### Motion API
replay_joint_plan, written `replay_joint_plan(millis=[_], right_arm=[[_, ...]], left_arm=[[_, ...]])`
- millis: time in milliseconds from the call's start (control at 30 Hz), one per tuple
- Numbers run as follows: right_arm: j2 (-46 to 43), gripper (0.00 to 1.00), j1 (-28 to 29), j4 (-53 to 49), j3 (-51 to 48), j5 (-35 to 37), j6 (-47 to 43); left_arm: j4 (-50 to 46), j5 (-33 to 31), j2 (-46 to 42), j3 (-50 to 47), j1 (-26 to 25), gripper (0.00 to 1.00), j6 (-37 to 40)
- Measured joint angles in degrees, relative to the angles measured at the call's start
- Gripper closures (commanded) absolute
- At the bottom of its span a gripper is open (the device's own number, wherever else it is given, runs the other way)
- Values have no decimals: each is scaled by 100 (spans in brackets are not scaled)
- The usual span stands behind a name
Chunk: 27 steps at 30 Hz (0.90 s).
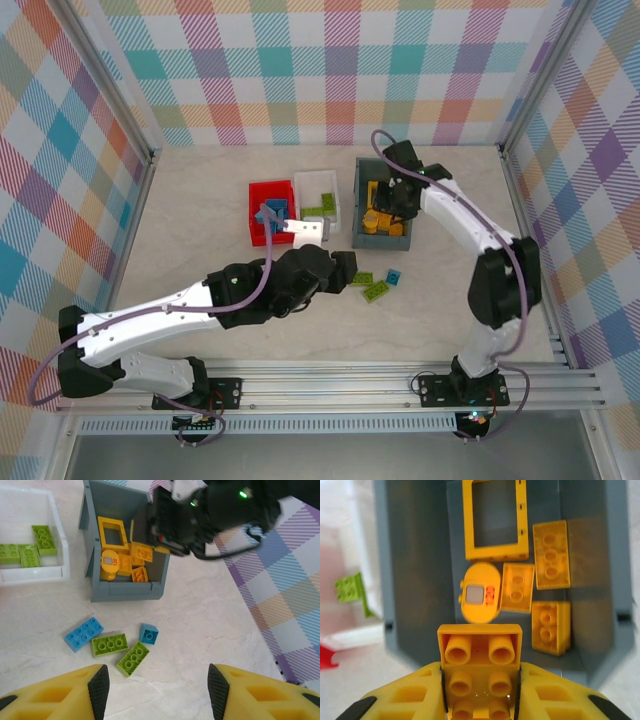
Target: Sort the legos into containers by color
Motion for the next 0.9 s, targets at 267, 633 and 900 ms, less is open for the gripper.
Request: replay_joint_plan(millis=[267,633,900], right_arm=[[1456,69,-431,87,1071,-920,-122],[2020,45,-538,140,1423,-1755,-111],[1801,41,-538,264,1261,-1834,-76]], left_arm=[[4,201,83,-7,0,44,-2],[4,264,83,-63,0,44,-2],[9,264,70,-166,0,45,-26]])
